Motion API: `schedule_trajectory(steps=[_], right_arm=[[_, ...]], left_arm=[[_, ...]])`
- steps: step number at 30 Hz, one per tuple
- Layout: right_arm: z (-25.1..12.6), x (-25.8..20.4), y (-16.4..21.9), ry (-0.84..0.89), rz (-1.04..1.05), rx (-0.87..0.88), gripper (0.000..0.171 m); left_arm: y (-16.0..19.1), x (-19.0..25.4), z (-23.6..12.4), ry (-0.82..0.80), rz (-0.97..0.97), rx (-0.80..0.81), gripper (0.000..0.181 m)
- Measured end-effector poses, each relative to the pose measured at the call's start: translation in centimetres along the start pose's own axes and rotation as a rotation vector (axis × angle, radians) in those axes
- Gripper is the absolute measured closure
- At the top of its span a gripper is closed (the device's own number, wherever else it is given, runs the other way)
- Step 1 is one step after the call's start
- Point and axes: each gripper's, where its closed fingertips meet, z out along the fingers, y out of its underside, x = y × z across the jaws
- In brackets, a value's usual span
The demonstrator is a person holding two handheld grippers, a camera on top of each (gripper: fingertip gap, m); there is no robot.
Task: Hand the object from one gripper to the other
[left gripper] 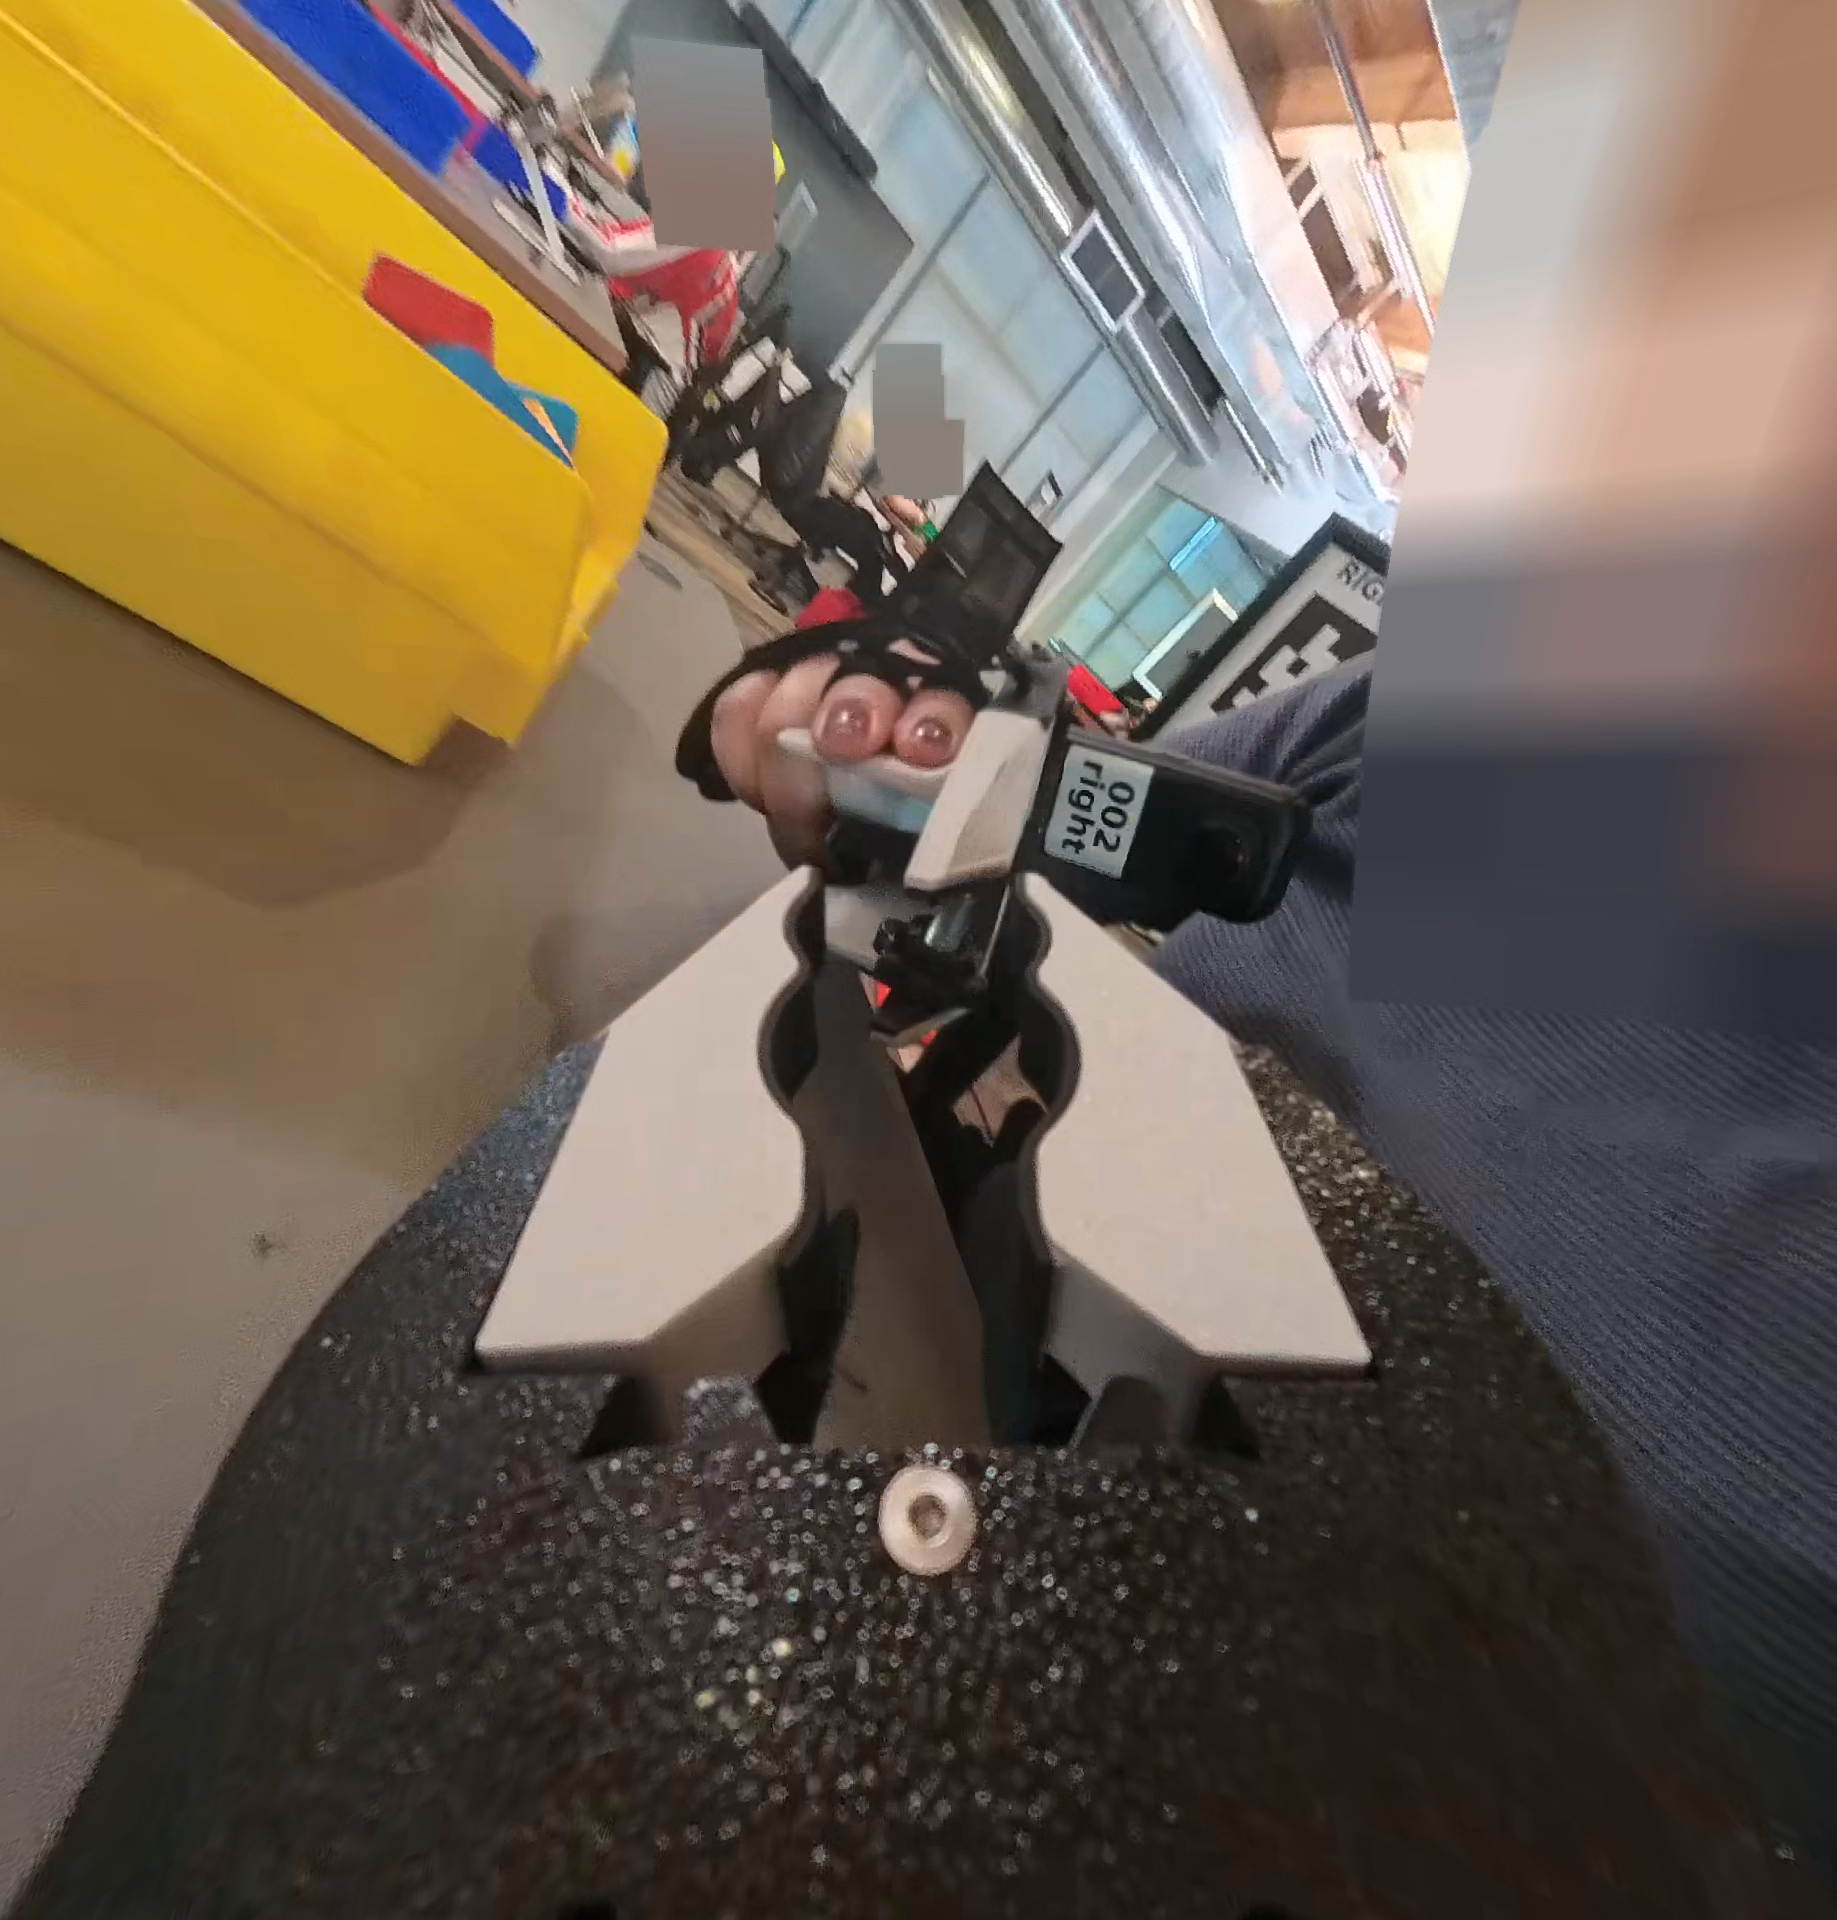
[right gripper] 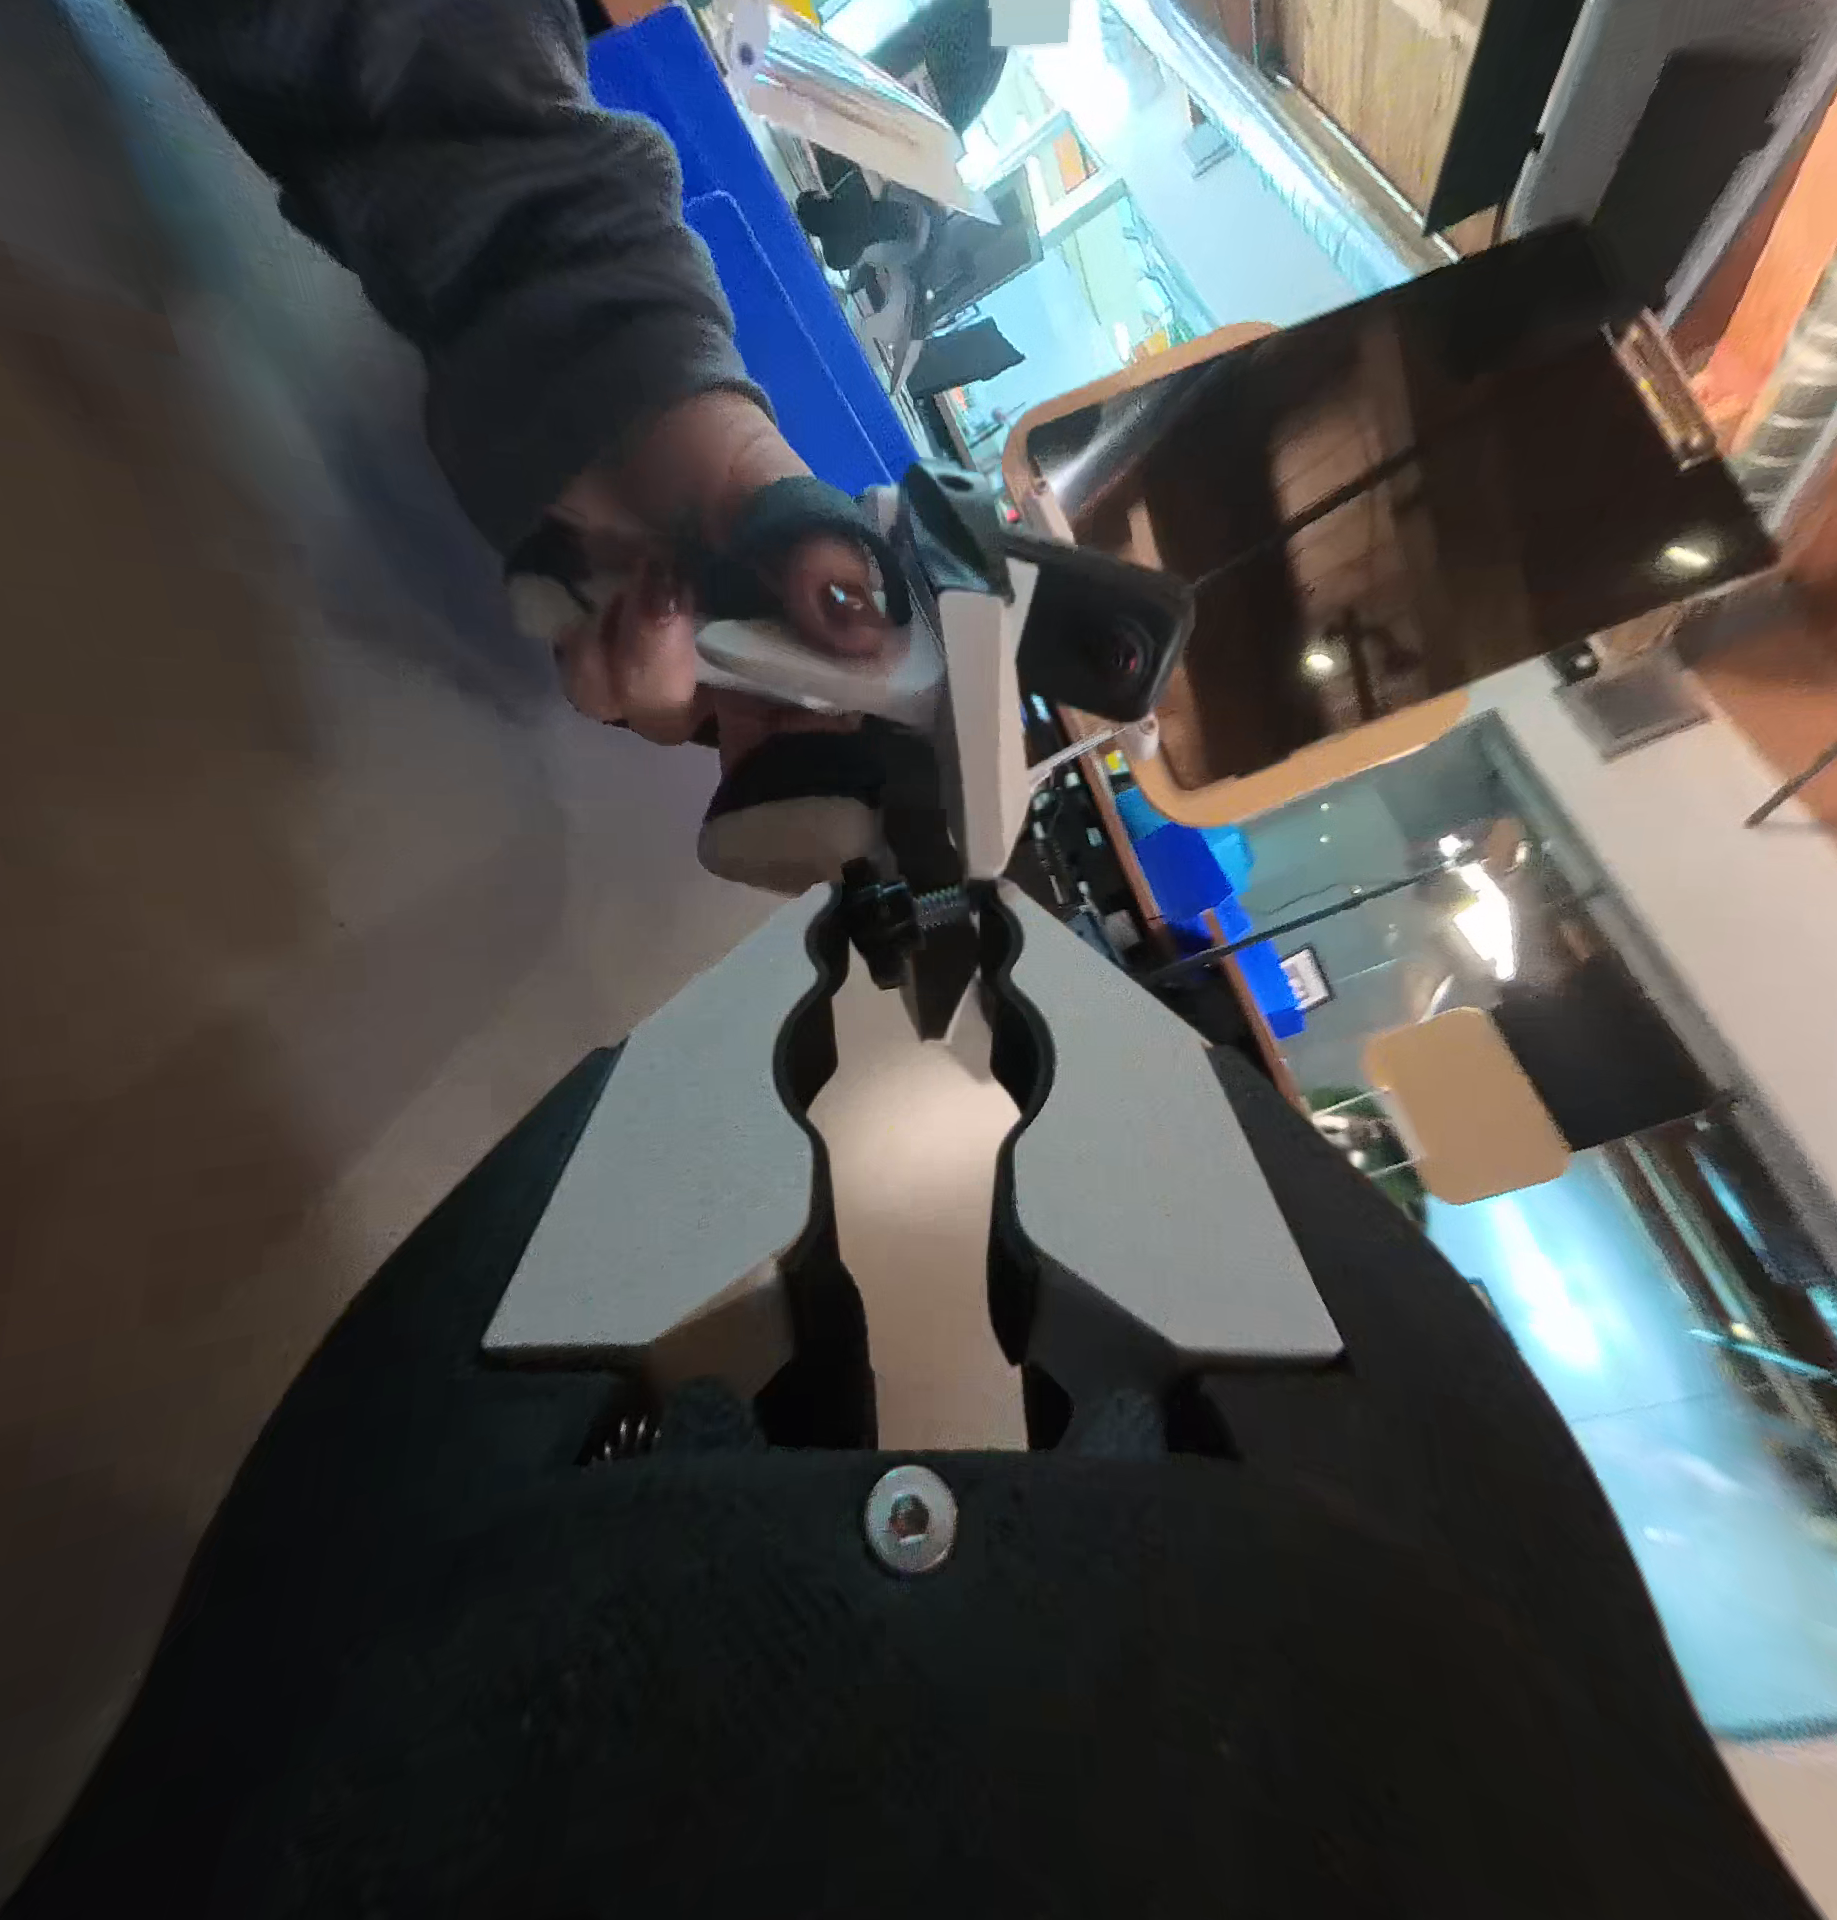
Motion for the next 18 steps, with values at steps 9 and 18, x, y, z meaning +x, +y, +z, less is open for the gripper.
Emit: schedule_trajectory(steps=[9,18], right_arm=[[0.0,0.3,0.0,0.011,0.009,0.002,0.148],[-0.7,1.8,-0.8,-0.251,0.920,0.143,0.127]], left_arm=[[1.7,0.2,0.6,0.017,0.058,-0.087,0.160],[-1.8,0.6,-1.4,-0.156,0.532,0.062,0.161]])
